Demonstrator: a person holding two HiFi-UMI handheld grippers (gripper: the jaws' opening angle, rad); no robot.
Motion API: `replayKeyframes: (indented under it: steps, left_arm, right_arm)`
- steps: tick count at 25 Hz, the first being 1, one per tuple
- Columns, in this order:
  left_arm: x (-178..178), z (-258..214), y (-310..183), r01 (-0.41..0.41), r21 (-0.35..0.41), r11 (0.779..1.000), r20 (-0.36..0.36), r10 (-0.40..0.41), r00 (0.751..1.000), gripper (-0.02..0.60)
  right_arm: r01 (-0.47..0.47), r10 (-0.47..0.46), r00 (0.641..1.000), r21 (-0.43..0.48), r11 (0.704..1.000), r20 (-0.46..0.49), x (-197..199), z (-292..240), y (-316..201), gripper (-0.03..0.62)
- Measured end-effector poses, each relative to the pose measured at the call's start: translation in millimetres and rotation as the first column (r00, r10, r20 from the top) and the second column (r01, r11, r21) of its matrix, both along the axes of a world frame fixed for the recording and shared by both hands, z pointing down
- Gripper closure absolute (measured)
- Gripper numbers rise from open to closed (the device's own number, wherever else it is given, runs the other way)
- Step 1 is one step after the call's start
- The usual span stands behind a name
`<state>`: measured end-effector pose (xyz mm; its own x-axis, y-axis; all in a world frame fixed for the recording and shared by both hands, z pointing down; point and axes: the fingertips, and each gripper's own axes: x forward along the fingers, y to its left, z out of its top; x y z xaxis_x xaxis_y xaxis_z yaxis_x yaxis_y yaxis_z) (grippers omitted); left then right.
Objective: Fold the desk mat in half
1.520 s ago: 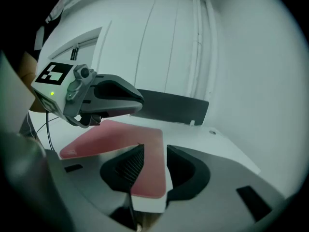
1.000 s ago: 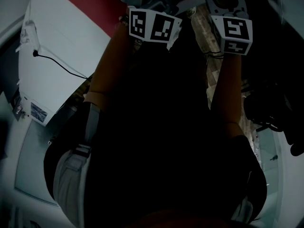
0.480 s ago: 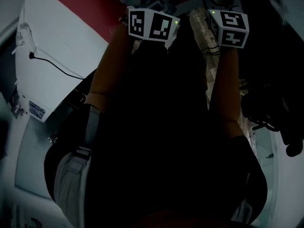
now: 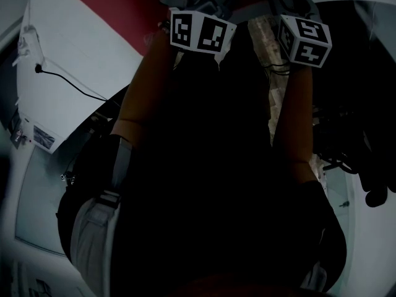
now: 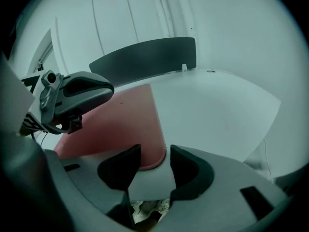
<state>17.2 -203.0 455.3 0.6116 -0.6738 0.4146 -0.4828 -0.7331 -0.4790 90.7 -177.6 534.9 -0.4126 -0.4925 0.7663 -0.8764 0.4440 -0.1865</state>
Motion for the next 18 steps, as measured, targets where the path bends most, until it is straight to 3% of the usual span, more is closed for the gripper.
replayKeyframes:
  steps: [11, 18]
  left_arm:
    - [1, 13, 6, -0.016, -0.027, 0.999, 0.000, 0.016, 1.000, 0.569]
    - [6, 15, 9, -0.023, -0.031, 0.999, -0.003, 0.023, 1.000, 0.569]
  right_arm:
    - [-0.013, 0.014, 0.999, -0.027, 1.000, 0.035, -8, -1, 0, 0.393]
    - [-0.013, 0.023, 0.988, -0.070, 0.997, 0.151, -24, -4, 4, 0.393]
